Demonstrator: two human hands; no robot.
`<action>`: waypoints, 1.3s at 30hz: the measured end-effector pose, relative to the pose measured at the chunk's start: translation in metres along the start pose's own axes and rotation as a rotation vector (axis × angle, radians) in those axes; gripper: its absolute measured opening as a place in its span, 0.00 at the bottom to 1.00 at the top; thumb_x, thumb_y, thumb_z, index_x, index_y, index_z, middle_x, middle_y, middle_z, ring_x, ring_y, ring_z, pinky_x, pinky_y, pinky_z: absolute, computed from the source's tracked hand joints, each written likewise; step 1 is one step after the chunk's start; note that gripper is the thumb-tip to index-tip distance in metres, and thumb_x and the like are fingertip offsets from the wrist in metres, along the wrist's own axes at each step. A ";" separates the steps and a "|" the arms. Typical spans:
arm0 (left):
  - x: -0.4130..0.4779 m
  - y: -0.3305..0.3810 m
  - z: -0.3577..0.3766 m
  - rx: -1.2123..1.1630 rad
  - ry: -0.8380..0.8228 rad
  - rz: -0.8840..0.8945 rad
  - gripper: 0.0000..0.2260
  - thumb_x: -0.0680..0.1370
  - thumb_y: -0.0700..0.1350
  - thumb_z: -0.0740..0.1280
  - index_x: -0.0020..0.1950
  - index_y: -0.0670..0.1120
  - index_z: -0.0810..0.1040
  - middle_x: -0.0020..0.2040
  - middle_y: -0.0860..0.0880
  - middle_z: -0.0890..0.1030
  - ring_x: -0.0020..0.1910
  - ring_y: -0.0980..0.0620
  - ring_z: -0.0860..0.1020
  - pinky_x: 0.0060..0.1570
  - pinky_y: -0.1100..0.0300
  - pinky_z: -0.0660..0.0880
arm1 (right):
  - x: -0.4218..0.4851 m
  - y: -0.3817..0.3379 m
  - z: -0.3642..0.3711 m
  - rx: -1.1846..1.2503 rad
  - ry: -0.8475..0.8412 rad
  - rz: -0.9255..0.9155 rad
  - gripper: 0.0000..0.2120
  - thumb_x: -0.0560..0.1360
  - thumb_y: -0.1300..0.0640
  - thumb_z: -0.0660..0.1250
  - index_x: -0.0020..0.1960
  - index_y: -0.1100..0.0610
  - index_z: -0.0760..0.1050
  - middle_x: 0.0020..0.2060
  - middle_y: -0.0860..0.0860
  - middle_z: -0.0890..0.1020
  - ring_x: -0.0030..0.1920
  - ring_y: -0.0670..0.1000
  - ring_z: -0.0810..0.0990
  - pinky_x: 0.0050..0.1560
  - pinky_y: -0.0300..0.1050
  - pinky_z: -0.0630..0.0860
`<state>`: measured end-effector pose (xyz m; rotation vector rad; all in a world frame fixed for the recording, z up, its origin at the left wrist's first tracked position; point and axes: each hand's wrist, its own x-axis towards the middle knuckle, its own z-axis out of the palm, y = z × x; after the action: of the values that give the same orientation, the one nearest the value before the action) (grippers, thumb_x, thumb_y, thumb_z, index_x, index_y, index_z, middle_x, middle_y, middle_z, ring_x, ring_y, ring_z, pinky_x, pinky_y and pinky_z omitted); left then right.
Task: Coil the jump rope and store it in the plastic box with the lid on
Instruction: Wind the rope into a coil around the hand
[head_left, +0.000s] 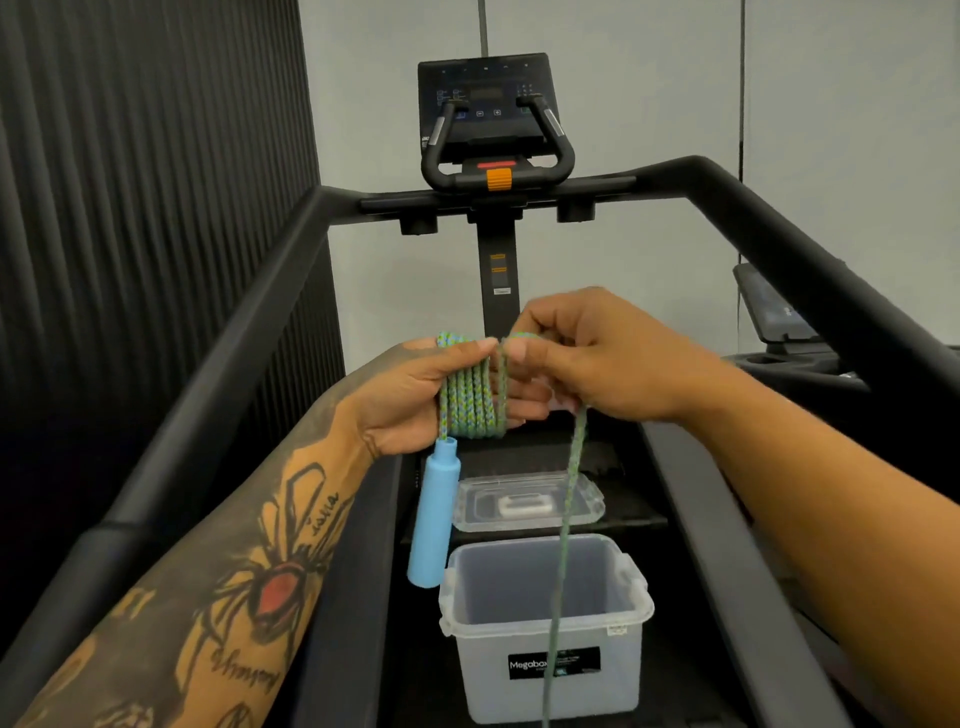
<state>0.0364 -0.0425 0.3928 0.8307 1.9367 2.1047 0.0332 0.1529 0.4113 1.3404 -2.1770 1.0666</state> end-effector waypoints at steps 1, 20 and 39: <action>0.000 0.001 0.002 0.026 -0.014 -0.002 0.17 0.76 0.47 0.59 0.51 0.36 0.83 0.47 0.37 0.84 0.46 0.41 0.84 0.54 0.48 0.78 | 0.009 0.004 -0.003 -0.027 0.030 -0.006 0.11 0.79 0.55 0.65 0.41 0.61 0.76 0.26 0.49 0.74 0.26 0.45 0.71 0.32 0.43 0.72; 0.005 0.004 0.012 -0.031 0.177 0.112 0.10 0.70 0.45 0.67 0.39 0.39 0.83 0.40 0.40 0.85 0.37 0.48 0.85 0.39 0.56 0.82 | 0.036 0.046 0.018 0.437 0.073 0.049 0.11 0.80 0.54 0.63 0.42 0.59 0.75 0.30 0.55 0.74 0.27 0.49 0.70 0.27 0.41 0.70; -0.002 0.001 -0.001 0.123 0.259 0.159 0.08 0.79 0.37 0.59 0.51 0.36 0.77 0.43 0.42 0.85 0.43 0.48 0.84 0.45 0.58 0.81 | -0.038 -0.011 0.020 -0.046 -0.179 0.018 0.14 0.81 0.57 0.61 0.37 0.51 0.71 0.25 0.41 0.73 0.26 0.40 0.71 0.32 0.39 0.72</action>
<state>0.0377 -0.0442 0.3928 0.7919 2.2162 2.3038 0.0623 0.1572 0.3784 1.4477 -2.3300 0.9294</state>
